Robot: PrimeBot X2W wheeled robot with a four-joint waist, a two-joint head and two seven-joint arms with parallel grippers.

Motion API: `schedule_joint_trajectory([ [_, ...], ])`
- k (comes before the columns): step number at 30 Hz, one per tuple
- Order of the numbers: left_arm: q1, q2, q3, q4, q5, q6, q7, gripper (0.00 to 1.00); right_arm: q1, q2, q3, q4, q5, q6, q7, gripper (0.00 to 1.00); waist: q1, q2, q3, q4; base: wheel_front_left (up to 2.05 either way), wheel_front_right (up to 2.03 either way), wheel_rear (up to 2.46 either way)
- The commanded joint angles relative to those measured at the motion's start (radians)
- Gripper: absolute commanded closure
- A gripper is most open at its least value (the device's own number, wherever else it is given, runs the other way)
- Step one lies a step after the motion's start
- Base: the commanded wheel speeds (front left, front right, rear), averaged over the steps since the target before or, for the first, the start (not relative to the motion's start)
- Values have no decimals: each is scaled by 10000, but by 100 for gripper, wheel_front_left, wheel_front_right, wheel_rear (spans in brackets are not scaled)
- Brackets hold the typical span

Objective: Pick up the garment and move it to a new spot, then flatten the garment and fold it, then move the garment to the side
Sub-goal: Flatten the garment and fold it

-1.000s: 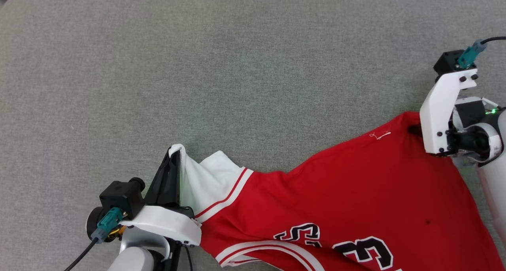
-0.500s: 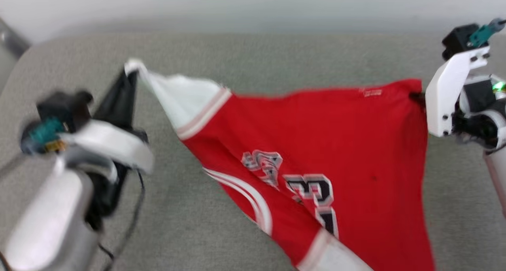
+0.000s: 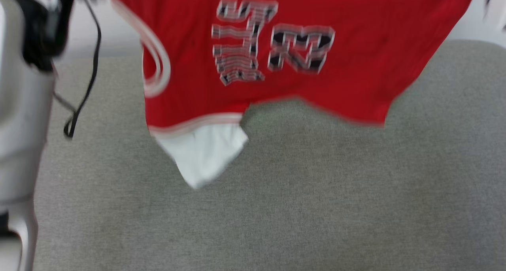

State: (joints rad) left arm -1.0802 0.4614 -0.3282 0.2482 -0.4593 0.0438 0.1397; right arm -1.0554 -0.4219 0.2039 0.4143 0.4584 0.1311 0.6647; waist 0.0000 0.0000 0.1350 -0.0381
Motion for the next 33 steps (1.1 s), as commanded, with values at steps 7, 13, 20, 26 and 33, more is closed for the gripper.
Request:
schedule_joint_trajectory([
  [7, -2647, -455, 57, 2110, 383, -47, -855, 100, -1713, 48, -364, 159, -535, -7, -902, 100, 0, 0, 1138, -186, 0, 0, 0],
  [13, -4683, -318, 85, 3186, 793, 10, -1314, 100, -3244, 257, -528, 338, -946, -7, -1790, 100, 0, 0, 2543, -401, 0, 0, 0],
  [20, -6716, 6, 384, 3340, 958, 181, -1380, 100, -5136, 670, -659, 560, -1133, -7, -3051, 100, 0, 0, 4674, -746, 0, 0, 0],
  [26, -7481, 68, 369, 3121, 1090, 341, -1398, 100, -6275, 677, -214, 1174, -1142, -9, -3973, 100, 0, 0, 5706, -753, 0, 0, 0],
  [33, -7332, -27, 317, 2761, 1073, 598, -1333, 100, -7064, 642, 485, 1886, -941, -7, -4937, 100, 0, 0, 6342, -673, 0, 0, 0],
])
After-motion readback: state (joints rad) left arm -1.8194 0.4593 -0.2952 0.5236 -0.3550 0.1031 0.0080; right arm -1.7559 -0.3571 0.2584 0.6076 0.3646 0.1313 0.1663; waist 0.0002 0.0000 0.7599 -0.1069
